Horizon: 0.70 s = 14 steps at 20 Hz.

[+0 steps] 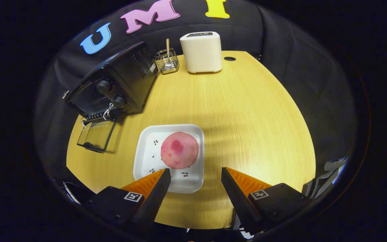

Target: Open the toaster oven, put the food inside, and close the toaster oven door.

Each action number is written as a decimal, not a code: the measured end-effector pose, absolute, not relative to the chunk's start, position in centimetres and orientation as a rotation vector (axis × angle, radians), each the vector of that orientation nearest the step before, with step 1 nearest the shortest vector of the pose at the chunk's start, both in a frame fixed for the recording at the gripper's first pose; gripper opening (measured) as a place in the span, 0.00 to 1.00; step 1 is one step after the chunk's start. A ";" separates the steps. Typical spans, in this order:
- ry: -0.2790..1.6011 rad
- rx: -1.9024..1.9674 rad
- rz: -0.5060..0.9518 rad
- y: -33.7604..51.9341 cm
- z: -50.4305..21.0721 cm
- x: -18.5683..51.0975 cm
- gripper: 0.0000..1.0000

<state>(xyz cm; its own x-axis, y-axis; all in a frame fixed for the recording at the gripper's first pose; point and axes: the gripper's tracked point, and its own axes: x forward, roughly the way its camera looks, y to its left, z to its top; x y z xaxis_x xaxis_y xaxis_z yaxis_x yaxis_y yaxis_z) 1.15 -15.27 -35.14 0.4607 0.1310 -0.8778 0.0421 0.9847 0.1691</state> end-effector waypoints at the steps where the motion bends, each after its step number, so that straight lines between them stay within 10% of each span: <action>1: 1.109 0.183 0.069 -15.0 -35.7 1.2 1.00; 9: 1.182 0.167 0.101 -14.9 -38.0 1.2 0.92; 14: 1.202 0.150 0.028 -16.1 -38.4 1.4 0.52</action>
<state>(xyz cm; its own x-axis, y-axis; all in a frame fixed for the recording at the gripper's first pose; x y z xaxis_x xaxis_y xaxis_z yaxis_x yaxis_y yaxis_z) 1.36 -16.15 -38.41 0.3618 0.1016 -0.9267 0.0580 0.9897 0.1311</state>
